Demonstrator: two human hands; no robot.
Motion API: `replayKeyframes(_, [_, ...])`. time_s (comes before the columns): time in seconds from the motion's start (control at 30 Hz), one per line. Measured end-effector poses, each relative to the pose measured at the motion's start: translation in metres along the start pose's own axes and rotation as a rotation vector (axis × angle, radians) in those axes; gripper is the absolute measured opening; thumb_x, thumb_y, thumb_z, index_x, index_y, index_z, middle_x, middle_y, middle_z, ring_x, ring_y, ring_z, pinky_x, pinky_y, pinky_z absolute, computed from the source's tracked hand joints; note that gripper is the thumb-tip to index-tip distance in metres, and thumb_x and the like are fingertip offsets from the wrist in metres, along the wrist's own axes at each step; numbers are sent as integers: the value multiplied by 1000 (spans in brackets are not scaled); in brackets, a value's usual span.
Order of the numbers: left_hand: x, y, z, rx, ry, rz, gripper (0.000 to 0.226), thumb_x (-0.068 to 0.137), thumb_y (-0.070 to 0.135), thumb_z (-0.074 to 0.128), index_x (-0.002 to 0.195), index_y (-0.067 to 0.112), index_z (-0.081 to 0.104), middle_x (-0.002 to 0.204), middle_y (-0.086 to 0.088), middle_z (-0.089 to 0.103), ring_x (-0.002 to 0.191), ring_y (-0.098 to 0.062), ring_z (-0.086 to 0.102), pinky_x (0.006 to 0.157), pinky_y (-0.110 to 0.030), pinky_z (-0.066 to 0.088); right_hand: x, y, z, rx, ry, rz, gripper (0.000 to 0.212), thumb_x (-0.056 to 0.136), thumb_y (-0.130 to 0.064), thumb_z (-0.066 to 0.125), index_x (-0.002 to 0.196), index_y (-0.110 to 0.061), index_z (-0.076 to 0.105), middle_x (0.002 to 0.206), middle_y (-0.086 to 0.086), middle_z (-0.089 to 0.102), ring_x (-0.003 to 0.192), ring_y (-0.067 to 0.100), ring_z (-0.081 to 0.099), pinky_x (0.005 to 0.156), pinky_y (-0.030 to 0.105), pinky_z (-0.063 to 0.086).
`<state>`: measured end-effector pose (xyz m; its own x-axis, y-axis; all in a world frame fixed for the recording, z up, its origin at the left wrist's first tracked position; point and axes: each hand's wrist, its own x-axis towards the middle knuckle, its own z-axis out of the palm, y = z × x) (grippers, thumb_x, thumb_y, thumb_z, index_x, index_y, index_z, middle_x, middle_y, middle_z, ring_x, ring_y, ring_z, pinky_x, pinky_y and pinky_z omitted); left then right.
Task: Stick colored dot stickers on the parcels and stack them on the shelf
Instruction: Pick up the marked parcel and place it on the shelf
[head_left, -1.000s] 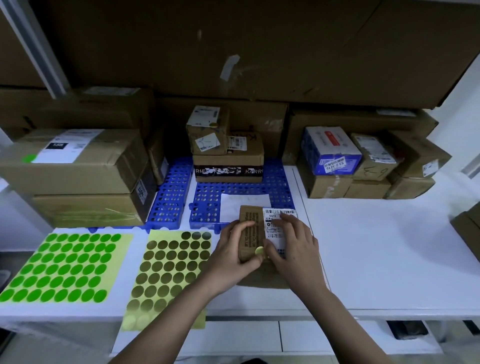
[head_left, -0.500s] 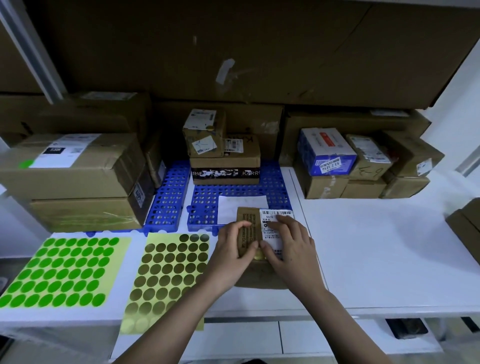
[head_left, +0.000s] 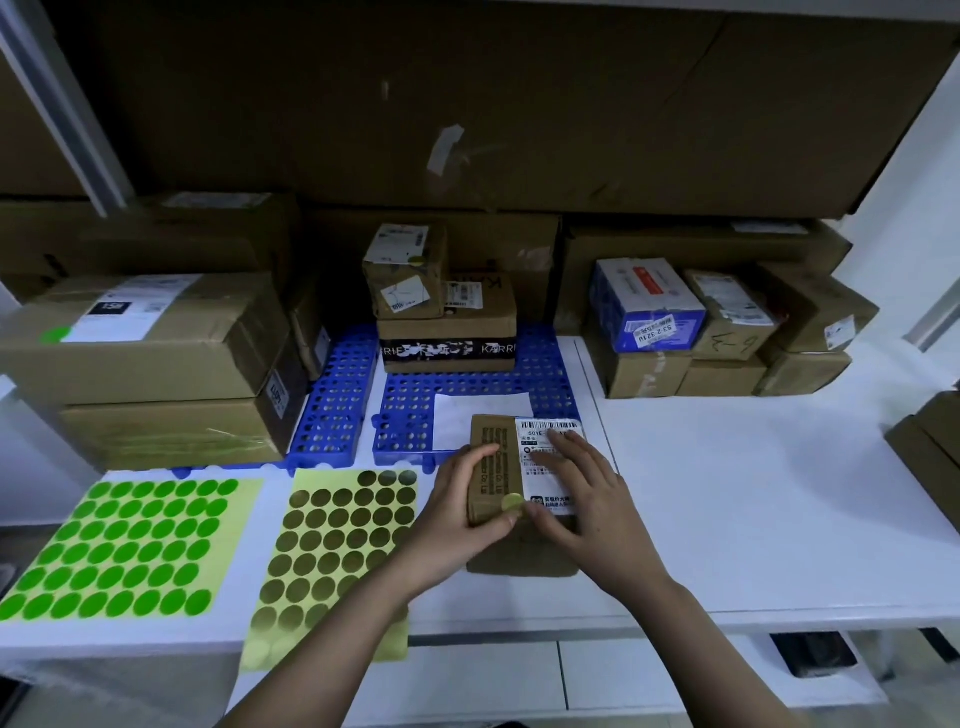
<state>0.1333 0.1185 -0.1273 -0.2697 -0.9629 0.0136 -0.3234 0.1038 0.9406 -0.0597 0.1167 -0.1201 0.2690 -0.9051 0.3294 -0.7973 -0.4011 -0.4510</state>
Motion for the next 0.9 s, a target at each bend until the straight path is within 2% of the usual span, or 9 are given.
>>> replayKeyframes(0.13, [1, 3, -6, -226, -15, -59, 54, 92, 15, 56, 133, 43, 36, 137, 17, 38, 126, -4, 41, 99, -20, 42, 0, -3, -3, 463, 131, 185, 27, 94, -34, 46, 118, -34, 57, 134, -15, 52, 133, 4, 38, 108, 28, 37])
replayKeyframes(0.2, [5, 9, -7, -343, 74, -98, 50, 97, 10, 44, 136, 41, 34, 132, 23, 37, 123, -2, 42, 90, -12, 40, 3, -8, -10, 664, 216, 351, 23, 100, -24, 46, 119, -32, 55, 124, -13, 55, 117, 3, 53, 87, 19, 51])
replayKeyframes(0.27, [12, 11, -8, -401, 171, -182, 47, 100, 18, 37, 142, 36, 29, 133, 19, 31, 129, -8, 34, 99, -19, 31, 10, -8, -15, 787, 265, 503, 25, 101, -20, 43, 126, -25, 49, 119, -12, 52, 99, -9, 56, 69, 8, 49])
replayKeyframes(0.33, [19, 7, -9, -472, 226, -292, 44, 101, 32, 33, 145, 34, 28, 142, 14, 30, 135, -14, 31, 110, -32, 24, 18, -1, -16, 862, 229, 656, 34, 102, -27, 40, 134, -19, 42, 122, -9, 48, 97, -4, 54, 76, 8, 43])
replayKeyframes(0.43, [27, 3, -7, -571, 230, -440, 51, 97, 51, 36, 142, 29, 39, 145, 1, 44, 134, -18, 39, 112, -38, 26, 24, 6, -10, 1026, 47, 864, 48, 98, -49, 40, 135, -20, 43, 125, -2, 54, 113, 16, 52, 98, 32, 40])
replayKeyframes(0.5, [31, 6, -2, -603, 216, -474, 47, 96, 51, 36, 125, 20, 57, 123, -4, 63, 117, -19, 56, 103, -35, 39, 23, 8, -5, 1164, -20, 919, 53, 93, -57, 43, 129, -21, 53, 122, 4, 65, 111, 23, 61, 100, 39, 46])
replayKeyframes(0.57, [34, 8, 5, -648, 182, -519, 46, 98, 48, 35, 102, 14, 66, 93, -6, 72, 86, -17, 69, 80, -29, 52, 21, 5, -4, 1281, -41, 920, 44, 95, -52, 42, 117, -20, 61, 109, 7, 72, 97, 23, 70, 87, 36, 54])
replayKeyframes(0.63, [34, 7, 12, -707, 142, -537, 47, 99, 46, 33, 90, 14, 68, 75, -4, 73, 65, -14, 69, 58, -22, 52, 19, 1, -3, 1373, -59, 919, 40, 97, -48, 39, 108, -20, 64, 99, 7, 75, 85, 20, 73, 73, 31, 56])
replayKeyframes(0.9, [41, 12, 7, -764, 113, -516, 48, 98, 47, 33, 87, 16, 68, 68, -2, 72, 58, -12, 68, 50, -18, 49, 28, 0, -7, 1461, -28, 899, 43, 95, -51, 42, 111, -19, 65, 102, 9, 74, 85, 22, 73, 75, 34, 51])
